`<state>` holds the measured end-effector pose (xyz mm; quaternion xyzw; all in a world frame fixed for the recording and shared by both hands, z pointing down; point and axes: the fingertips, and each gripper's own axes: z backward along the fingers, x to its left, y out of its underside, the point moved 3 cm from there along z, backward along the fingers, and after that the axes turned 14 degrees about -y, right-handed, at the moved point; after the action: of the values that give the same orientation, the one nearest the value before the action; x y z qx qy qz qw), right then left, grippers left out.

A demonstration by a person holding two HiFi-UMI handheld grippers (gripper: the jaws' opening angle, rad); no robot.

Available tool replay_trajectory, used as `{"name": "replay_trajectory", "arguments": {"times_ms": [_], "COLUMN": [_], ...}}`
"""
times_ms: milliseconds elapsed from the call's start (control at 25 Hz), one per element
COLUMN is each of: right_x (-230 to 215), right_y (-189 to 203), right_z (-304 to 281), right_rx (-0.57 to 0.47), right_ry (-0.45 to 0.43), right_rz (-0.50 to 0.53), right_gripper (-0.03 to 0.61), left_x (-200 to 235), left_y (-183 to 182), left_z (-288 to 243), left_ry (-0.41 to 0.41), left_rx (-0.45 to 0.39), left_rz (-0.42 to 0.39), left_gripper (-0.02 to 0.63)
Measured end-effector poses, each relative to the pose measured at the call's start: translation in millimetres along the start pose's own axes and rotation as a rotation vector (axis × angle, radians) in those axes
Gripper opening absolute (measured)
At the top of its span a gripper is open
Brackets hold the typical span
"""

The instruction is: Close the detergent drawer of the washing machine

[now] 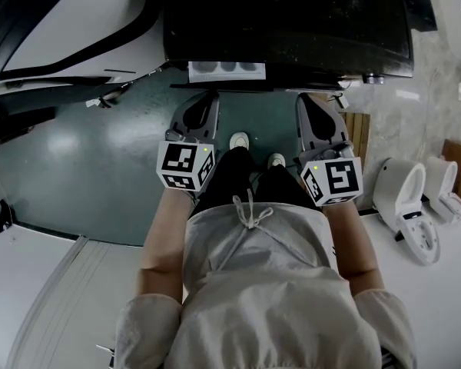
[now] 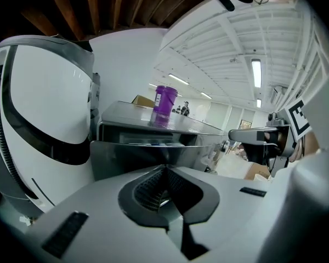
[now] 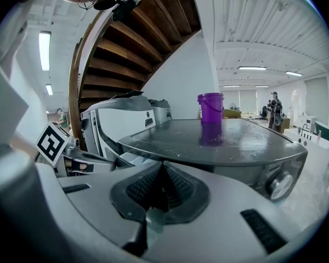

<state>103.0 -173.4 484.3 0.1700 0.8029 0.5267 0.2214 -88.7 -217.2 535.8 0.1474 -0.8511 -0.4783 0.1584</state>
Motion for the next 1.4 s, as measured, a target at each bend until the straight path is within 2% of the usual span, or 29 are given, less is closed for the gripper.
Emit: {"name": "replay_trajectory", "arguments": {"times_ms": [720, 920, 1160, 1400], "right_x": [-16.7, -19.5, -24.8, -24.5], "right_y": [-10.0, -10.2, -16.4, -12.8], "right_z": [-34.2, -35.2, -35.3, -34.7], "right_rx": [-0.004, 0.006, 0.005, 0.01], "right_ry": [0.019, 0.024, 0.032, 0.033], "right_rz": [-0.03, -0.032, -0.021, -0.023], "right_gripper": [0.005, 0.006, 0.006, 0.006], "left_x": [12.3, 7.5, 8.2, 7.7], "left_y": [-23.0, -20.5, -22.3, -21.6], "left_z": [-40.5, -44.8, -47.3, -49.9], "left_ry": [-0.007, 0.001, -0.023, -0.013], "left_rx": [0.031, 0.07, 0.032, 0.023], "left_rz": [0.024, 0.03, 0.076, 0.045], "left_gripper": [0.017, 0.017, 0.017, 0.017]}}
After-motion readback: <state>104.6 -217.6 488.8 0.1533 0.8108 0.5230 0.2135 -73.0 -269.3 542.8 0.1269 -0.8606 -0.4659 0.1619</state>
